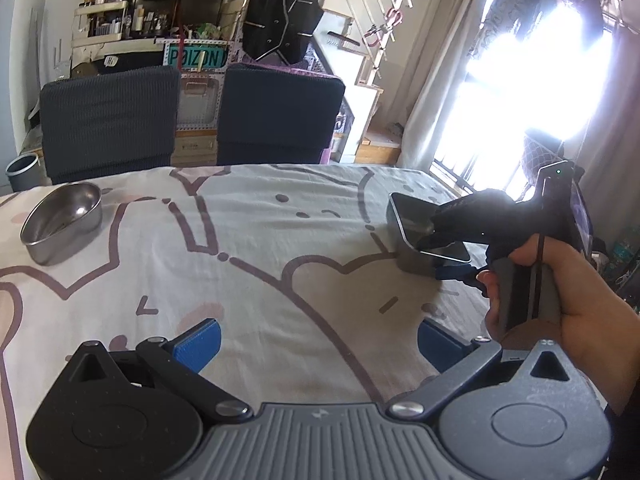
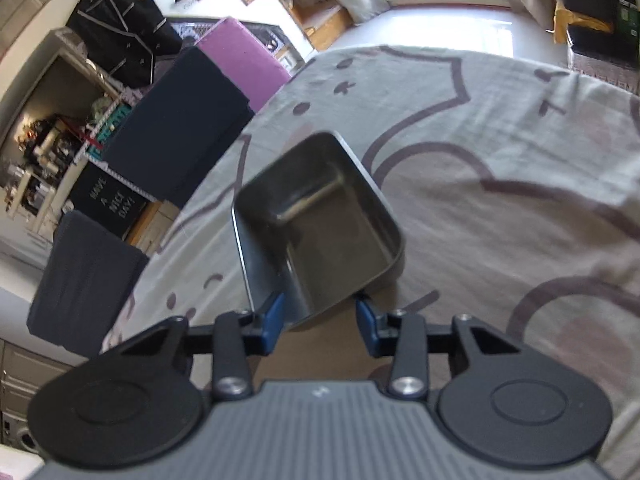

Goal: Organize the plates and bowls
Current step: 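Lift the second container with the right gripper while the left gripper grips its opposite rim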

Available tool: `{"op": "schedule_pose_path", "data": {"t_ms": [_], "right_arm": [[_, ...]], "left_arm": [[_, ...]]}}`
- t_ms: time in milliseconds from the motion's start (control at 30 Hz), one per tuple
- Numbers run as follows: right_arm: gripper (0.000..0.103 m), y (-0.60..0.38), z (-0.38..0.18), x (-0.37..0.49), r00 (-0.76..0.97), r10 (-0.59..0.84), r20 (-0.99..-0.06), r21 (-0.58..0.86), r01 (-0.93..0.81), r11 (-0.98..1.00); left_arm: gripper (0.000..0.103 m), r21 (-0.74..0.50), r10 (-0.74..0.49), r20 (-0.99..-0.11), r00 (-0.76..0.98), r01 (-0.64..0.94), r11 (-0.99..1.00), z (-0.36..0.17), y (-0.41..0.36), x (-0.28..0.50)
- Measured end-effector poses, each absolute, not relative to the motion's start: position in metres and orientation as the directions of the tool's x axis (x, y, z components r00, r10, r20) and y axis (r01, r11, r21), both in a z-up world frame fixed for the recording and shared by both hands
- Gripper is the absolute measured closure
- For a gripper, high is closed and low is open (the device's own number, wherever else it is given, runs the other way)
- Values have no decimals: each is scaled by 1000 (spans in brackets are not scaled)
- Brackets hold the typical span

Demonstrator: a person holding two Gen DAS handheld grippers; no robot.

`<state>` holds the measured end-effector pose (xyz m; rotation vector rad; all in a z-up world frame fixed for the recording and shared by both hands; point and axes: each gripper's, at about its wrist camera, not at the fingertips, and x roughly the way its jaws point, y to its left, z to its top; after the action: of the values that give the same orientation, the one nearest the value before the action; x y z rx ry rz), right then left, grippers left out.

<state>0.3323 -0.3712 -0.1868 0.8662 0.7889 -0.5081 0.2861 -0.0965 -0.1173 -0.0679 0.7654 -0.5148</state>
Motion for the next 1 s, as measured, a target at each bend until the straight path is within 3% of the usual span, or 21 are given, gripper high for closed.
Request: {"op": "schedule_pose_path", "data": {"t_ms": [100,200,267,367,500,667,833,1000], "right_arm": [[58,-369,-194,339,611,-77,-788,466,674,574],[69,-371,-193,340,608,-73,-790,456,664,592],[83,-372,-191,339,607,-57,-792,453,648,613],[89,-367,-187,340,606,-25,-795,437,602,668],[90,-351,-185,348,585,83,-807,434,491,755],[89,-310,-187,357,487,328,-809,486,242,839],[91,-261,-183,351,371,455,-809,491,2,871],[92,-242,-174,347,344,476,-809,476,-92,875]], "left_arm": [[0,-252,-460,-647,607,400,881,-119,-92,289],[0,-269,-455,-646,612,375,887,-119,-86,292],[0,-282,-454,-646,613,361,889,-118,-84,293],[0,-293,-457,-641,617,353,889,-116,-82,294],[0,-280,-436,-637,635,336,899,-115,-78,296],[3,-273,-399,-649,647,291,917,-118,-69,304],[11,-245,-329,-675,660,220,944,-125,-52,314],[31,-255,-295,-709,640,158,954,-134,-34,325]]}}
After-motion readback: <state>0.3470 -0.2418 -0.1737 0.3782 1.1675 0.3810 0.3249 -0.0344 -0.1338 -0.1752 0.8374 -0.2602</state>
